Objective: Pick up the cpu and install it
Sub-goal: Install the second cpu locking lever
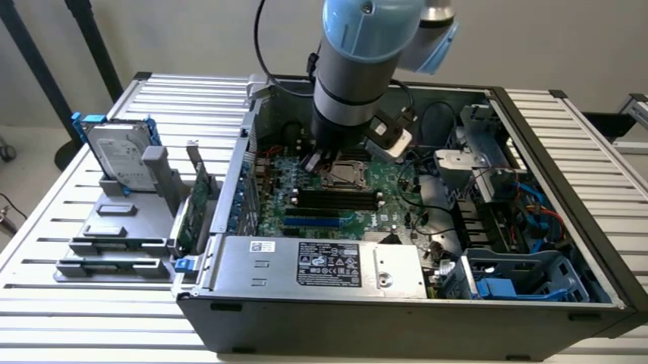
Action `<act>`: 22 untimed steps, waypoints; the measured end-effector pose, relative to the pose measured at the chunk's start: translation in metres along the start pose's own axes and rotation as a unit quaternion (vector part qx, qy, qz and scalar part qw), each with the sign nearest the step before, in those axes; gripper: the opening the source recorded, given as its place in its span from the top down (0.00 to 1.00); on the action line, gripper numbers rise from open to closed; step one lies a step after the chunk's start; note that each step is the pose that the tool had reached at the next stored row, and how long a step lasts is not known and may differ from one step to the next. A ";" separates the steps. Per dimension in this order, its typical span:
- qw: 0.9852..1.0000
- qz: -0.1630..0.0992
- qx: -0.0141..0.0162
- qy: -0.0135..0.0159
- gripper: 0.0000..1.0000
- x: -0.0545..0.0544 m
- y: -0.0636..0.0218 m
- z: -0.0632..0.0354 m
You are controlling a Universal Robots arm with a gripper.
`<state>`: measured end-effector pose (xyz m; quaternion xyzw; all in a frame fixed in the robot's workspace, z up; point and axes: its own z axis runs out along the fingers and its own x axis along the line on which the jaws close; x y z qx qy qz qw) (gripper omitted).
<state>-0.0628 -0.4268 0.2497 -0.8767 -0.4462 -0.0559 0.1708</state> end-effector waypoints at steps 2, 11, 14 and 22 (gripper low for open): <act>1.000 0.000 0.000 0.000 0.89 -0.001 0.0007 0.0034; 1.000 0.000 -0.001 -0.001 0.89 -0.003 -0.0031 0.0187; 1.000 0.000 -0.002 -0.003 0.89 -0.004 -0.0046 0.0242; 1.000 0.000 -0.004 -0.004 0.89 -0.009 -0.0057 0.0385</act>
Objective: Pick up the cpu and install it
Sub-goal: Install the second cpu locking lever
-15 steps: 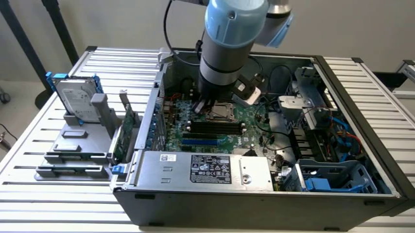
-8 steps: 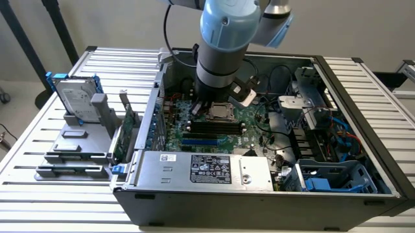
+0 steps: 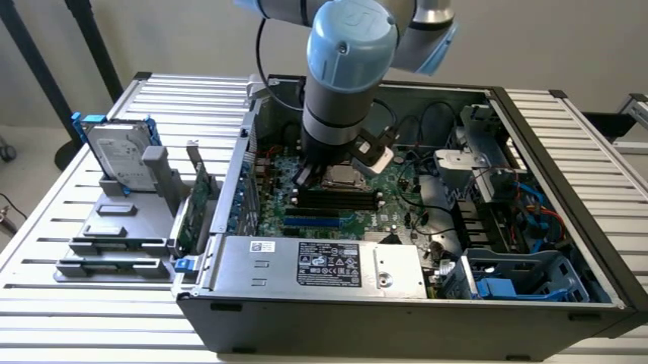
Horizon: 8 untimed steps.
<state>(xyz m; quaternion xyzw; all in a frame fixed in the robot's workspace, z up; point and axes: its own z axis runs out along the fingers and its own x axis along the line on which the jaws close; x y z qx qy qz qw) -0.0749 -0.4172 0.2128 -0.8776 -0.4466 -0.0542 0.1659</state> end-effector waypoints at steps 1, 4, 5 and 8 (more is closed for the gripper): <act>1.000 0.000 0.000 0.000 0.89 0.000 -0.0001 0.0014; 1.000 0.000 -0.001 0.000 0.89 -0.001 -0.0007 0.0045; 1.000 0.000 -0.001 0.000 0.89 -0.001 -0.0010 0.0052; 1.000 -0.001 -0.001 0.001 0.89 -0.003 -0.0018 0.0080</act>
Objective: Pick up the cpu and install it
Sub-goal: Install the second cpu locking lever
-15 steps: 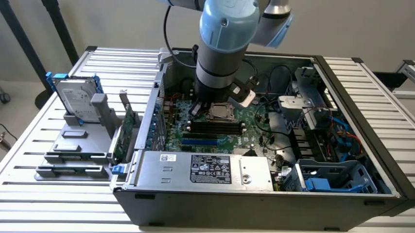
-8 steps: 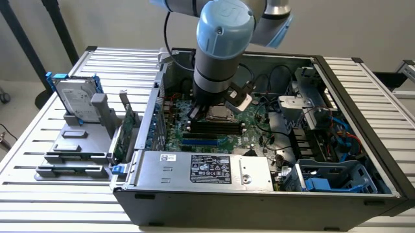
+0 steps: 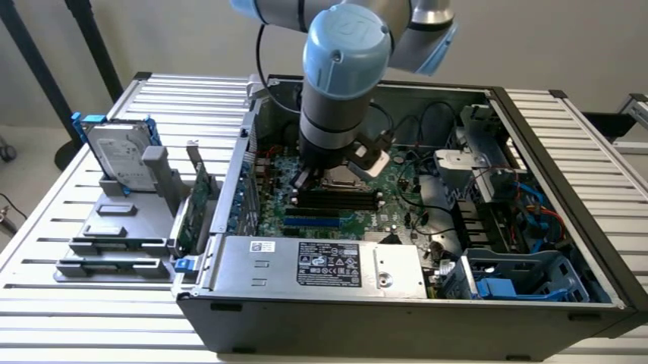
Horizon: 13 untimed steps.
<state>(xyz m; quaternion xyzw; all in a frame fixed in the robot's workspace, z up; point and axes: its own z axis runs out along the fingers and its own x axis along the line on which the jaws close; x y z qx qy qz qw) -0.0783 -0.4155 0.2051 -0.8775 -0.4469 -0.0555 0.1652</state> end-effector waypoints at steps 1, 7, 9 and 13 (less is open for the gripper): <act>1.000 0.000 0.000 0.000 0.89 0.000 -0.0002 0.0010; 1.000 0.000 -0.001 0.001 0.89 0.001 -0.0018 0.0064; 1.000 -0.001 -0.001 0.001 0.89 0.001 -0.0019 0.0080; 1.000 -0.001 -0.002 0.001 0.89 0.001 -0.0020 0.0107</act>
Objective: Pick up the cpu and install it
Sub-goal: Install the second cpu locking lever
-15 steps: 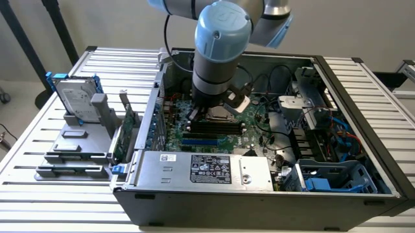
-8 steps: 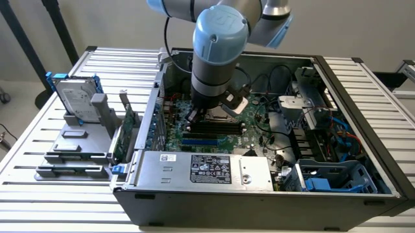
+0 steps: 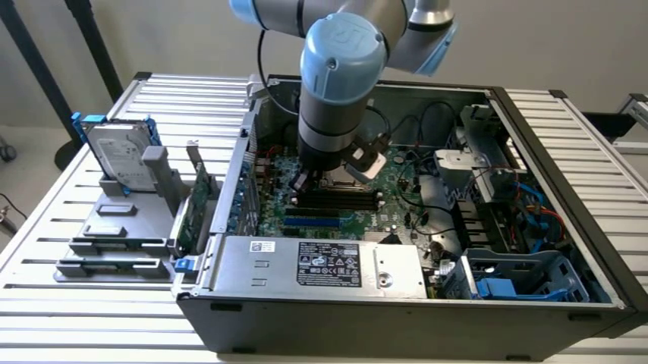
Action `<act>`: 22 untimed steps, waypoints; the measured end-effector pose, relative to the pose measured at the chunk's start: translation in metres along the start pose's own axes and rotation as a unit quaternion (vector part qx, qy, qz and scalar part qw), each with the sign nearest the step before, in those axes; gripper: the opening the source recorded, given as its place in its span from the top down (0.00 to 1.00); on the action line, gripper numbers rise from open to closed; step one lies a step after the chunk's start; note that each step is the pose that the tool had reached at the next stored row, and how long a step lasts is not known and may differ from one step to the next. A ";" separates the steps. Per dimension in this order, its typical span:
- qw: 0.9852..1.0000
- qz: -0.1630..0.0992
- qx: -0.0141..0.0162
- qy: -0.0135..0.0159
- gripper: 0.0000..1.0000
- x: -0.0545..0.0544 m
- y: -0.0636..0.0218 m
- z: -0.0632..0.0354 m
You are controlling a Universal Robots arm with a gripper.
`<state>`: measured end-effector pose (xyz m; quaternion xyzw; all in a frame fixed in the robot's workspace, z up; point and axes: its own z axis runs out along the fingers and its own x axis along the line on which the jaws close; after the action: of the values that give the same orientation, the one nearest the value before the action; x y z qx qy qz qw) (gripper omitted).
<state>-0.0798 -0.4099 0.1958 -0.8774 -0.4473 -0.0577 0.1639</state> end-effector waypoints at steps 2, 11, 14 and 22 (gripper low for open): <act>1.000 0.000 0.000 0.000 0.89 0.000 -0.0001 0.0013; 1.000 0.000 -0.006 -0.007 0.89 0.001 -0.0007 0.0038; 1.000 0.000 -0.010 -0.012 0.89 0.001 -0.0009 0.0041; 1.000 0.001 -0.009 -0.013 0.89 0.009 -0.0084 -0.0182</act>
<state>-0.0805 -0.4048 0.2171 -0.8798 -0.4481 -0.0502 0.1506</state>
